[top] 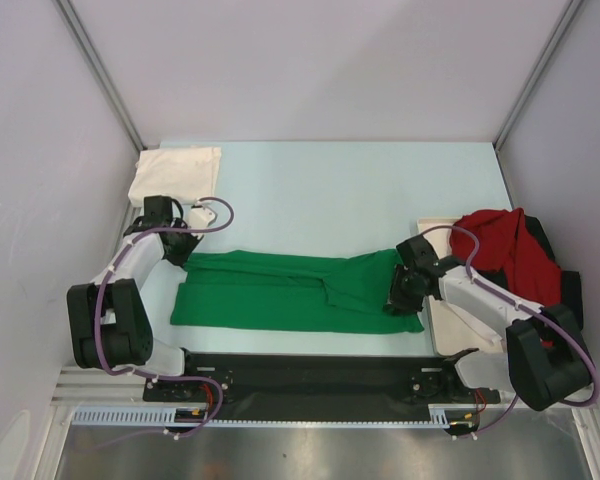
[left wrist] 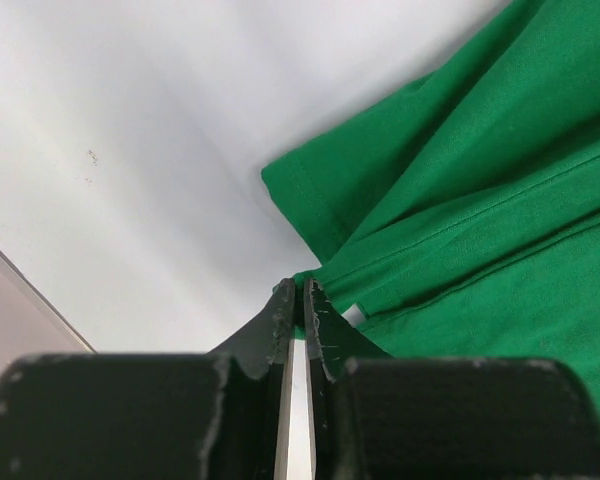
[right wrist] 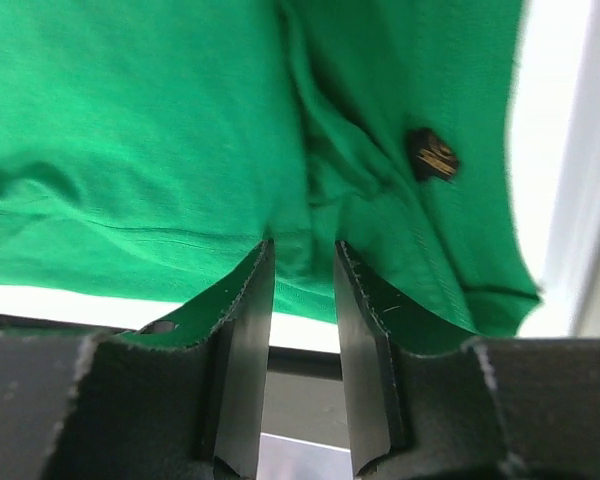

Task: Fold and stack the t-shirts
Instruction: Fold the tshirt

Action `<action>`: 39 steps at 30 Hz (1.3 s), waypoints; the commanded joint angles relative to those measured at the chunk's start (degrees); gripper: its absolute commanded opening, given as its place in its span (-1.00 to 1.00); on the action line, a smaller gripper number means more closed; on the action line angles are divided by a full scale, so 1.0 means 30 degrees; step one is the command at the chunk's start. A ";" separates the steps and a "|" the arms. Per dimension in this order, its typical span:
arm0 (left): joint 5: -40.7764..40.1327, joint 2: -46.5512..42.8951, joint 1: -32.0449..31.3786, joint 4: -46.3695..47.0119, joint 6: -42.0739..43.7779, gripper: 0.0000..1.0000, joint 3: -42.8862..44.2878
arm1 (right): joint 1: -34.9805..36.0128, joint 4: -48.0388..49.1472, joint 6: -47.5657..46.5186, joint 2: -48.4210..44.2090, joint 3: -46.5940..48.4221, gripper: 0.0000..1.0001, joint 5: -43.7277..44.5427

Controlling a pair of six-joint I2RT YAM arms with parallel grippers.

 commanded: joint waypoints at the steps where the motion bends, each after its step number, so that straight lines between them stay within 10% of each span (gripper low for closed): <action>1: 0.0385 -0.0267 -0.0072 0.0000 0.0241 -0.79 -0.0029 | -0.0136 0.1615 0.0730 0.0167 0.0091 -0.31 -0.1248; 9: 0.0238 -0.0443 -0.0101 0.0000 0.0564 -0.77 -0.0293 | -0.1217 0.1415 0.0673 -0.0035 -0.0231 -1.00 -0.1279; 22: 0.1291 -0.0560 -0.0335 -0.0467 0.1266 -0.76 -0.0702 | -0.2715 -0.1286 0.0438 -0.3084 -0.1460 -1.00 -0.1278; 27: 0.2870 -0.0940 -0.0249 -0.2807 0.3342 -0.05 -0.0938 | -0.3329 -0.1077 0.0116 -0.2761 -0.1667 -1.00 -0.1249; 33: 0.4575 -0.2201 0.1480 -0.3871 0.3589 0.47 0.1081 | -0.3447 -0.1253 -0.0177 -0.3025 -0.0439 -0.33 -0.1075; 39: 0.0771 0.0636 0.0516 0.0084 -0.2098 0.32 0.2606 | -0.3447 -0.1284 -0.1289 -0.2471 0.2782 -0.21 0.0828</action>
